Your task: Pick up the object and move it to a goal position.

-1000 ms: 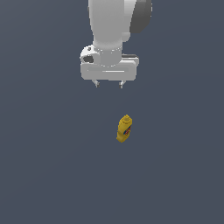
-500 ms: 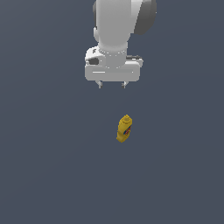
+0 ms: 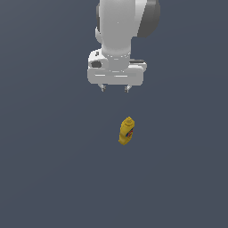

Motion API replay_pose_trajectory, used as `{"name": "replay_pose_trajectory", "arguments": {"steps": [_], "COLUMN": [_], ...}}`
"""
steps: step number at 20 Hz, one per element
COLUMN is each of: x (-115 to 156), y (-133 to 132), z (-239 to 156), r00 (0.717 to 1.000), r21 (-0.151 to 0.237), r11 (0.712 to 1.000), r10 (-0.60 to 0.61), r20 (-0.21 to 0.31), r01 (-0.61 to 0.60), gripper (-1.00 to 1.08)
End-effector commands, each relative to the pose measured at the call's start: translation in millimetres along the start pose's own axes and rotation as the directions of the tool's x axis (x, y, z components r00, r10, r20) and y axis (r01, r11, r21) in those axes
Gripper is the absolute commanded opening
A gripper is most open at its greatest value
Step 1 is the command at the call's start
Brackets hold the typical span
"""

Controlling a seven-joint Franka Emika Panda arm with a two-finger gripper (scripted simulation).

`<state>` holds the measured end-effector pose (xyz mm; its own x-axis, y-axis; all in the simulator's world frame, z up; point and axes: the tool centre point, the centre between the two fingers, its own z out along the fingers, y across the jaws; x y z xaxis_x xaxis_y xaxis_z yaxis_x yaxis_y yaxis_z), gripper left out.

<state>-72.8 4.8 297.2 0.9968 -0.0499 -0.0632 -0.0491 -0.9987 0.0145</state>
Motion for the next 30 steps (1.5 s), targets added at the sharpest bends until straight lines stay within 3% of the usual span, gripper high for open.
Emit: {"name": "replay_pose_trajectory", "arguments": {"steps": [1,8,14,30], "x": [3.5,17.9,33.5,67.0], "y": [-2.6,-13.6,-26.6,-59.2], "z": [2.6,14.0,27.5,63.0], "r00": [1.0,0.989,0.96,0.823], "r21": [0.001,0.005,0.013,0.043], "r11": [1.0,0.989,0.961,0.824], "r10": [0.028,0.146,0.278,0.566], "r20": [-0.002,-0.013,-0.024,-0.039], "r01": [-0.028,-0.146,-0.278,-0.565], "gripper": [1.0,1.0,1.0,1.0]}}
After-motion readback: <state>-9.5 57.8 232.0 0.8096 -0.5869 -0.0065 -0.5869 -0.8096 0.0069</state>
